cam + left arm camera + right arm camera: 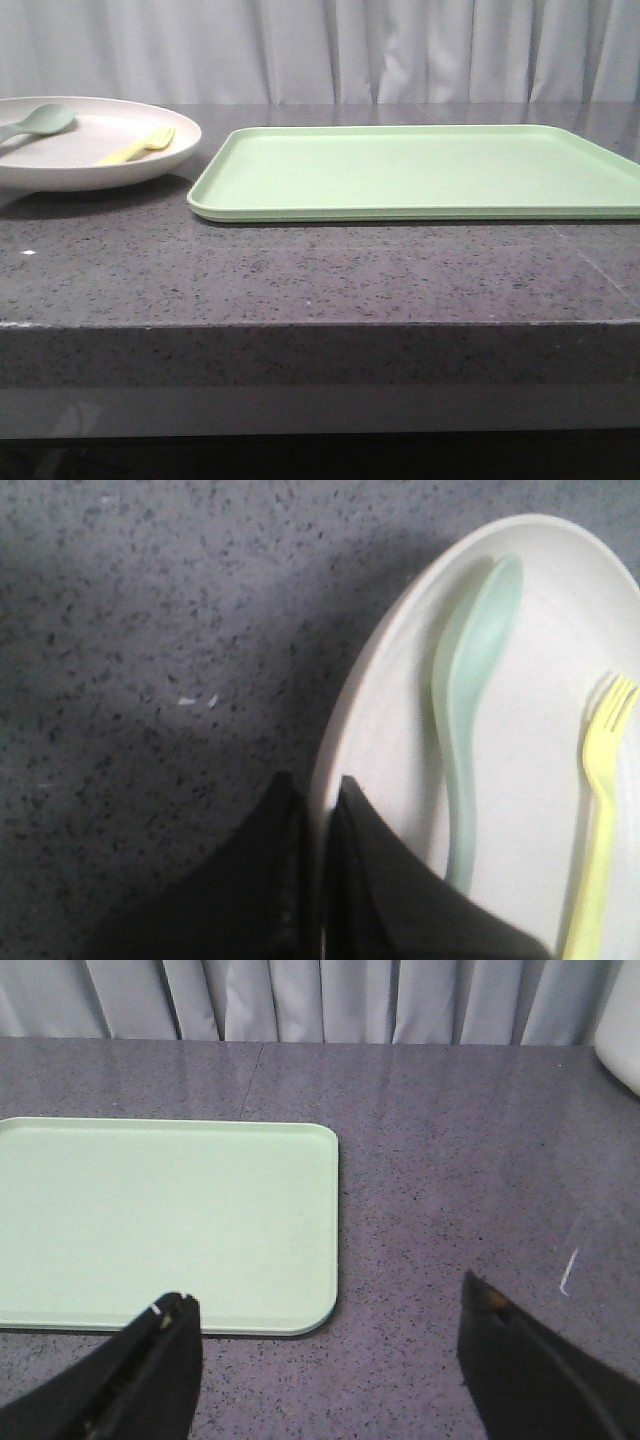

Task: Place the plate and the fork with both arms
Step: 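Grip the cream plate rim with the left gripper and lift it, then carry the plate over the green tray and lower it onto the tray, then open the left gripper and raise it away from the plate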

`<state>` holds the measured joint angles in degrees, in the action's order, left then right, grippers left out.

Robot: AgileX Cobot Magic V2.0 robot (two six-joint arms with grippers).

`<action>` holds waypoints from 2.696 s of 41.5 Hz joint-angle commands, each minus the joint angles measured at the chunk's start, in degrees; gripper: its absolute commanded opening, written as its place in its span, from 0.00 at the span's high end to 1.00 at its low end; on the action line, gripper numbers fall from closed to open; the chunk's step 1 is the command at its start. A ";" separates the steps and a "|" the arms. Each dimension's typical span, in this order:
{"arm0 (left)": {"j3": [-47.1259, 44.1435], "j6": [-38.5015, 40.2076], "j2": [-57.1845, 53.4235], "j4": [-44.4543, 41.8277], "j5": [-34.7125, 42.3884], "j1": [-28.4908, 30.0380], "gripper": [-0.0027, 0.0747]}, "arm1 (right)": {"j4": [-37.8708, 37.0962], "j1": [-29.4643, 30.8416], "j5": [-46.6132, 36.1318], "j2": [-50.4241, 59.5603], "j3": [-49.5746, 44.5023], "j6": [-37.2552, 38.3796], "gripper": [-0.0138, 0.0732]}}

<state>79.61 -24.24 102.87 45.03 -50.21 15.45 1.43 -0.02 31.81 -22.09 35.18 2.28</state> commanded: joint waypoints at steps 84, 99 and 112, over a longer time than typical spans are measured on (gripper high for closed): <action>4.60 40.65 5.58 -8.29 32.69 -43.40 0.91 | -0.62 -0.04 -4.19 -0.92 2.04 -0.59 0.24; 4.95 38.75 5.09 -10.02 29.85 -43.40 0.51 | -0.62 -0.04 -4.19 -0.92 2.04 -0.59 0.24; 7.59 38.22 -3.71 -27.44 22.39 -43.40 0.52 | -0.62 -0.04 -4.19 -0.92 2.04 -0.59 0.24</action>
<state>84.48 14.32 105.86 22.09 -28.27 -27.53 1.31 -0.02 31.90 -22.09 35.18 2.28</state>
